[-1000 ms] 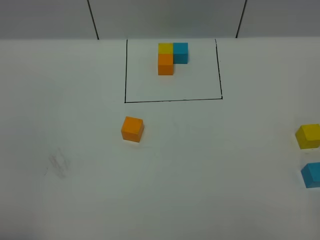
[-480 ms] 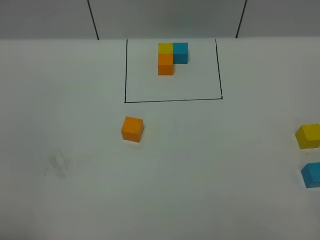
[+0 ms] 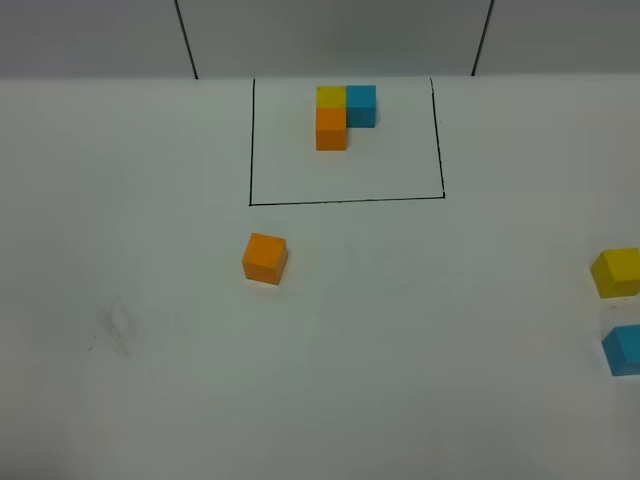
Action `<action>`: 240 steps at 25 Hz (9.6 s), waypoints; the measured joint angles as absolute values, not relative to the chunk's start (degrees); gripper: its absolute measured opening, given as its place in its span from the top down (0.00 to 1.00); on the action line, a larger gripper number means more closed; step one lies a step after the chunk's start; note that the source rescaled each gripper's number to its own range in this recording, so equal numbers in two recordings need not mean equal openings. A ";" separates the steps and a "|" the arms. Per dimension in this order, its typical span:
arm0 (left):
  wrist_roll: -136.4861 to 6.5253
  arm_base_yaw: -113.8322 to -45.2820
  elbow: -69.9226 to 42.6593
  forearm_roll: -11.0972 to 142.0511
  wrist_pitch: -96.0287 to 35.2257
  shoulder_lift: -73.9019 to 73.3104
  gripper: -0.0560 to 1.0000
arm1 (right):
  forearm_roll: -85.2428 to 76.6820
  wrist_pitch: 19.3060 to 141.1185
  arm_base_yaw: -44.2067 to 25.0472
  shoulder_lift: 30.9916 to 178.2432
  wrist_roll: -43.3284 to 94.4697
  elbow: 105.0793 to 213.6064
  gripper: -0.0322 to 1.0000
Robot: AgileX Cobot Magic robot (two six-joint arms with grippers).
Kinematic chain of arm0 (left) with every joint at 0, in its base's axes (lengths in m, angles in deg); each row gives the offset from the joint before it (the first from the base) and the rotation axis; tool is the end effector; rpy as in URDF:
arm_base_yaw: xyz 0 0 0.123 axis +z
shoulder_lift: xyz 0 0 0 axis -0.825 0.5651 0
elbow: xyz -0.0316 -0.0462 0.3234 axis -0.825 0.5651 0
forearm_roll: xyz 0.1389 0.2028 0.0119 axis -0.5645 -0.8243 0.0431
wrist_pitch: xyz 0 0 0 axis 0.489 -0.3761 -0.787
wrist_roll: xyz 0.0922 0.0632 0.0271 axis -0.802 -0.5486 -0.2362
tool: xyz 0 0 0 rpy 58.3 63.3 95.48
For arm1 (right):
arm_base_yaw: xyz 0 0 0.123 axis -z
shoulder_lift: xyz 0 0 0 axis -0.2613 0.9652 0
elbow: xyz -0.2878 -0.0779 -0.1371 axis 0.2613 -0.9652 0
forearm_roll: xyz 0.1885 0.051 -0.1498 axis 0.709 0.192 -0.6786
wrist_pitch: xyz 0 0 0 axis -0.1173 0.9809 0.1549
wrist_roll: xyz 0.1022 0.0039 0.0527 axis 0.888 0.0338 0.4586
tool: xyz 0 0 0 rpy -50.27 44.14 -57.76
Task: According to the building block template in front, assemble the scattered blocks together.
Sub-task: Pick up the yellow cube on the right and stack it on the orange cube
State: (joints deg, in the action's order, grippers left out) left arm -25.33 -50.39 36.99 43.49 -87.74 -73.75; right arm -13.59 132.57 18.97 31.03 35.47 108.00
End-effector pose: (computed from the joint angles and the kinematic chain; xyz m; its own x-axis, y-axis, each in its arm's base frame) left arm -0.0357 0.0117 0.2651 -0.4415 -0.0660 -0.8948 -0.2165 0.9757 0.0348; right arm -0.0341 -0.0002 0.2629 -0.4647 -0.2053 -0.8614 -0.0243 0.9754 -0.2193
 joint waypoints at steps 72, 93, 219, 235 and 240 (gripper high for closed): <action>-25.28 -50.39 36.99 43.53 -87.74 -73.75 0.95 | -12.17 112.33 18.97 96.63 42.41 120.78 0.18; -25.28 -50.39 36.99 43.53 -87.74 -73.75 0.95 | -13.57 101.38 18.97 119.76 43.60 125.08 0.18; -25.56 -50.39 36.99 43.53 -87.64 -73.75 0.94 | -21.39 116.08 -24.09 162.27 94.87 187.44 0.52; -25.56 -50.39 36.99 43.53 -87.64 -73.75 0.94 | -21.33 119.48 -24.41 162.27 93.32 187.44 0.52; -25.56 -50.39 36.99 43.53 -87.64 -73.75 0.94 | -21.27 120.33 -24.41 162.27 93.32 187.44 0.52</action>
